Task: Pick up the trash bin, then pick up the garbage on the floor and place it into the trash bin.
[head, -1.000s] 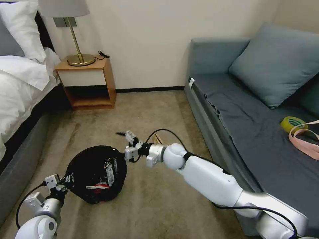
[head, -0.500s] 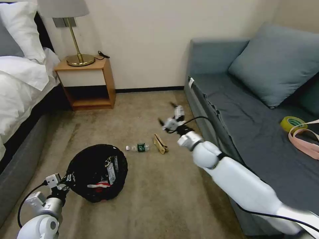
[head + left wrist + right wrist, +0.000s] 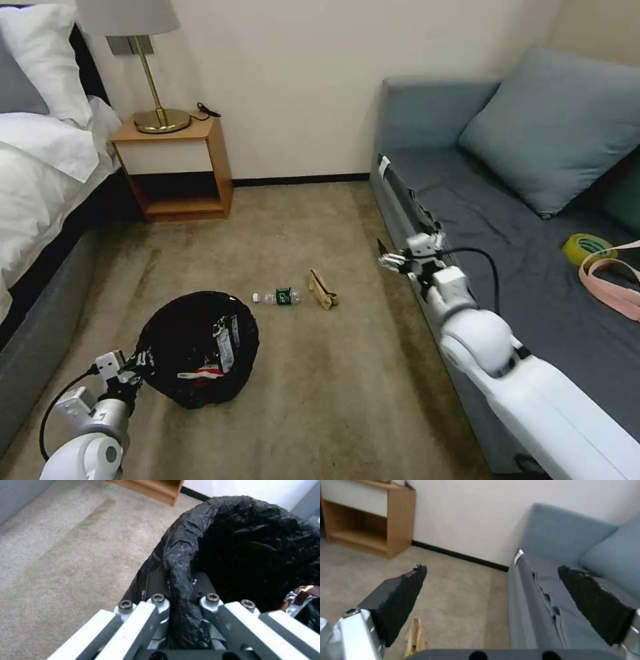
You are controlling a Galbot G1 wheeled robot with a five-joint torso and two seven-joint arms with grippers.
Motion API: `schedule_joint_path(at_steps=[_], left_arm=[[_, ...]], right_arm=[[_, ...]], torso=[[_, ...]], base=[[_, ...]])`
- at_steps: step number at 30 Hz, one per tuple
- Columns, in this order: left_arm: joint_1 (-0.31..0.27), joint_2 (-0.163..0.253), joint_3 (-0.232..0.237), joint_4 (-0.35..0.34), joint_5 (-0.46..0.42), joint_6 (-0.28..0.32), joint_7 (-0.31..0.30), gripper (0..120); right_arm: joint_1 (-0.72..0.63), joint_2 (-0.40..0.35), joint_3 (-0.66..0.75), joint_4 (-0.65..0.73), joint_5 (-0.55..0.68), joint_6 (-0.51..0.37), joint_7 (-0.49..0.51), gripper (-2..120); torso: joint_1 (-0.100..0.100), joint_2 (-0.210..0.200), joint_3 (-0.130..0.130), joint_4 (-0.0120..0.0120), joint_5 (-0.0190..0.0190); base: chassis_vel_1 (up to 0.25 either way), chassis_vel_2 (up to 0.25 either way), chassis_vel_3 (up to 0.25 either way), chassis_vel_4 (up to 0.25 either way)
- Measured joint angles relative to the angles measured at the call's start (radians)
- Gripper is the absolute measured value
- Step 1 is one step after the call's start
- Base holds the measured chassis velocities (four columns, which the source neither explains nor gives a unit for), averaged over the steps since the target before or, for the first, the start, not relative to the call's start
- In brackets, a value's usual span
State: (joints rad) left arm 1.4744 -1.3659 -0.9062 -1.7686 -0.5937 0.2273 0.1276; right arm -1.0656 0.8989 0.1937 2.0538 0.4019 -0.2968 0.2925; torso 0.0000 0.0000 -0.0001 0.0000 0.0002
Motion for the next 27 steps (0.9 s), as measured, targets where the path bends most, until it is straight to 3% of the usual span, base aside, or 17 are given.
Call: schedule_joint_path(at_steps=[13,27], left_arm=[[-0.018,0.011,0.001,-0.025,0.002,0.017,-0.001,5],[-0.024,0.045,-0.001,-0.055,-0.012,0.034,-0.009,5]], right_arm=[[-0.395,0.097,0.24,0.165,-0.028,0.093,-0.09,100],[-0.545,0.244,0.24,0.185,-0.149,0.177,-0.199,100]], torso=[[0.0,0.0,0.0,-0.0001,-0.0002],[0.0,0.0,0.0,0.0,-0.0004]], base=[[0.0,0.0,0.0,0.0],[0.0,0.0,0.0,0.0]])
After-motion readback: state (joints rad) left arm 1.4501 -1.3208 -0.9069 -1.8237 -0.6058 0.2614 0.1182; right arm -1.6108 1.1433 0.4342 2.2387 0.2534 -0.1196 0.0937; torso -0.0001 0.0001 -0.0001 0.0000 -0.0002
